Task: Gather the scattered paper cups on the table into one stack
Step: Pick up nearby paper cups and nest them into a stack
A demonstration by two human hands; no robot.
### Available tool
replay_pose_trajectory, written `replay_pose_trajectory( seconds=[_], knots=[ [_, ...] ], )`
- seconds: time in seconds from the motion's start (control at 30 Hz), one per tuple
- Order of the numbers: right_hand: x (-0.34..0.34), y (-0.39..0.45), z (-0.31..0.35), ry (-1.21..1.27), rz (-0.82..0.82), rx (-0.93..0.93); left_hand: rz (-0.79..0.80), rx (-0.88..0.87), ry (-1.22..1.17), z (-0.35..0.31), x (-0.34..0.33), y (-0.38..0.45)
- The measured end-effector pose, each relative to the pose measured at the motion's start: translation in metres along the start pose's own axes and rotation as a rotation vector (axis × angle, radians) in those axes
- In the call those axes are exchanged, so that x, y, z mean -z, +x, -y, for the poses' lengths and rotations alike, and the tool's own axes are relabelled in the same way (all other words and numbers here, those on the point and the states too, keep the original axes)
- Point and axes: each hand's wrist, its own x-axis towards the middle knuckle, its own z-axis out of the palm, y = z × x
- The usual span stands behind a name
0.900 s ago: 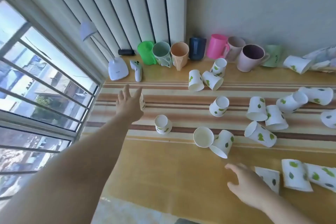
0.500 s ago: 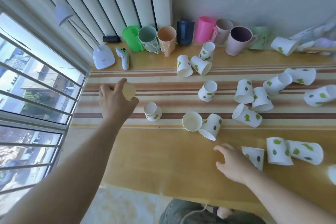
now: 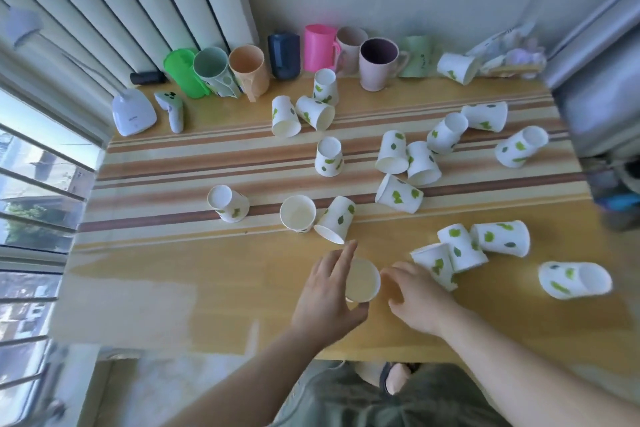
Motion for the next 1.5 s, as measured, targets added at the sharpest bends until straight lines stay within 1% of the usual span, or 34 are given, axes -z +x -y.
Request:
replay_pose_trajectory(
  seconds=[0.1,0.23,0.27,0.33,0.4,0.47,0.5,0.57,0.6,0.67,0.73,0.8,0.93,1.1,1.23,1.33,1.43,1.47,1.5],
  knots=[
    [0.000,-0.004,-0.023,-0.060,-0.012,0.020,0.058,0.065,-0.031,-0.005,-0.019,0.006],
    [-0.010,-0.002,-0.041,-0.159,-0.071,0.132,0.093,0.149,-0.090,0.003,-0.041,0.004],
    [-0.015,-0.001,-0.045,-0.173,-0.076,0.146,0.091,0.167,-0.078,0.009,-0.045,0.002],
    [-0.026,0.000,-0.052,-0.223,-0.090,0.177,0.070,0.183,0.023,0.027,-0.046,-0.001],
    [-0.037,0.004,-0.061,-0.331,-0.161,0.244,0.017,0.127,0.189,0.049,-0.041,-0.003],
    [-0.049,0.015,-0.072,-0.373,-0.246,0.334,-0.009,-0.005,0.326,0.068,-0.041,-0.005],
    [-0.055,0.022,-0.078,-0.359,-0.290,0.385,-0.020,-0.063,0.356,0.074,-0.044,-0.006],
    [-0.065,0.034,-0.085,-0.338,-0.386,0.454,-0.101,-0.154,0.377,0.083,-0.056,-0.007],
    [-0.071,0.039,-0.087,-0.337,-0.453,0.478,-0.152,-0.190,0.390,0.086,-0.062,-0.007],
    [-0.077,0.043,-0.090,-0.330,-0.573,0.506,-0.189,-0.236,0.432,0.090,-0.066,-0.006],
    [-0.080,0.044,-0.091,-0.334,-0.627,0.502,-0.195,-0.257,0.465,0.094,-0.066,-0.006],
    [-0.085,0.046,-0.092,-0.367,-0.660,0.500,-0.167,-0.241,0.502,0.098,-0.067,-0.008],
    [-0.096,0.047,-0.092,-0.384,-0.749,0.516,-0.174,-0.252,0.511,0.100,-0.073,-0.014],
    [-0.093,0.031,-0.078,-0.349,-0.641,0.386,-0.111,-0.164,0.538,0.091,-0.070,-0.021],
    [-0.094,0.017,-0.075,-0.341,-0.677,0.354,-0.094,-0.104,0.502,0.080,-0.068,-0.031],
    [-0.099,0.017,-0.074,-0.317,-0.728,0.359,-0.093,-0.026,0.469,0.069,-0.067,-0.032],
    [-0.101,0.016,-0.072,-0.313,-0.705,0.345,-0.116,0.030,0.547,0.049,-0.067,-0.023],
    [-0.100,0.014,-0.072,-0.313,-0.719,0.333,-0.132,0.046,0.539,0.045,-0.069,-0.019],
    [-0.097,0.011,-0.074,-0.310,-0.786,0.315,-0.158,0.049,0.485,0.041,-0.071,-0.014]
  ],
)
